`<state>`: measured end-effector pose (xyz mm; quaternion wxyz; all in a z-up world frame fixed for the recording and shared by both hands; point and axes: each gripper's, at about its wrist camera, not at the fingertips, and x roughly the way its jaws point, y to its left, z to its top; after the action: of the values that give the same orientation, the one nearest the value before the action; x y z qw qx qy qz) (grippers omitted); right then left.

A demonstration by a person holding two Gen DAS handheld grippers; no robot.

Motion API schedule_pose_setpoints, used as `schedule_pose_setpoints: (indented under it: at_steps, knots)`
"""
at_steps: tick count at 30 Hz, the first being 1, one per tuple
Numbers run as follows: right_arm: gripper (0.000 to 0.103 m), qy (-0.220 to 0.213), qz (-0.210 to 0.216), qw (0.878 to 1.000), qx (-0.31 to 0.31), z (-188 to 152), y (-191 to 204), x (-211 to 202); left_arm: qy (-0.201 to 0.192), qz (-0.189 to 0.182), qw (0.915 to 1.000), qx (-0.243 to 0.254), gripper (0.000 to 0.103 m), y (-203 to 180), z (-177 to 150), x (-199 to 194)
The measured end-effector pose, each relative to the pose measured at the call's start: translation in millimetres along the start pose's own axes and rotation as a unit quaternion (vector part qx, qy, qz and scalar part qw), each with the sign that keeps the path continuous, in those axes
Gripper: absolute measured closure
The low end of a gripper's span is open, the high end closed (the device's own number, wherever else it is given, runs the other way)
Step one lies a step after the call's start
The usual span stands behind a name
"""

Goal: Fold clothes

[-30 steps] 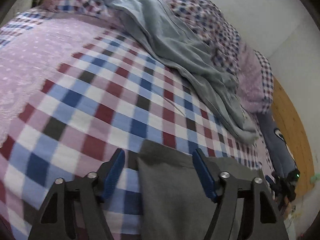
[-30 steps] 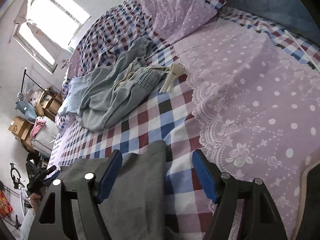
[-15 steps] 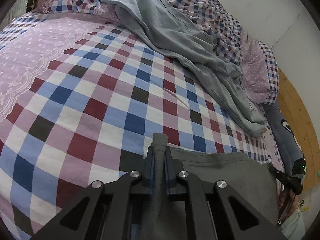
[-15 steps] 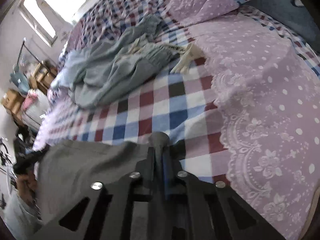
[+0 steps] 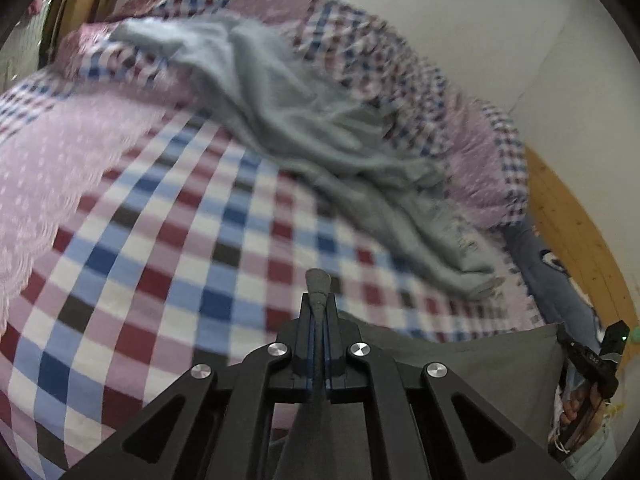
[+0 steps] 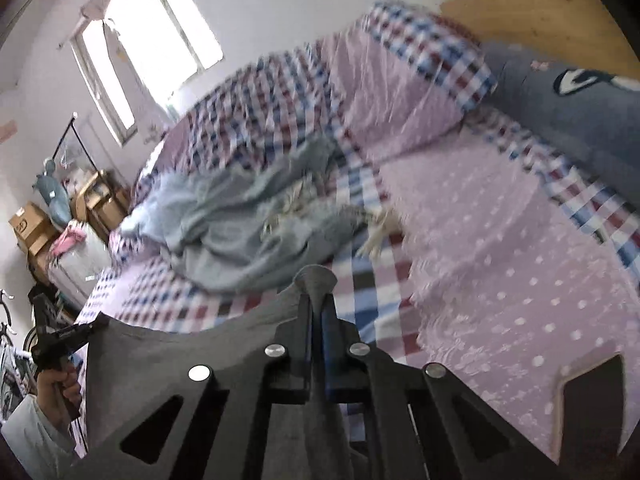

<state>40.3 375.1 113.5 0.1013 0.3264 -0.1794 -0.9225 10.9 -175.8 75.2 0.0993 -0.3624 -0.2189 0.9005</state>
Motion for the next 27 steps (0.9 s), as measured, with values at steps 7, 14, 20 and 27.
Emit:
schedule_pose_setpoints:
  at_steps: [7,14,20,27]
  knots:
    - [0.101,0.006,-0.030,0.999,0.015,4,-16,4,-0.038,-0.005,0.9993,0.002,0.102,-7,11,-9]
    - [0.101,0.047,-0.074,0.996,0.018,-8,-31,41,0.007,0.020,0.9997,-0.012,0.102,7,1,35]
    - [0.101,0.048,-0.087,0.995,0.015,-8,-33,43,0.011,0.024,0.9996,-0.009,0.102,9,0,42]
    - [0.101,0.103,-0.130,0.986,0.027,-28,-54,77,0.047,0.049,0.9976,-0.015,0.102,26,-9,68]
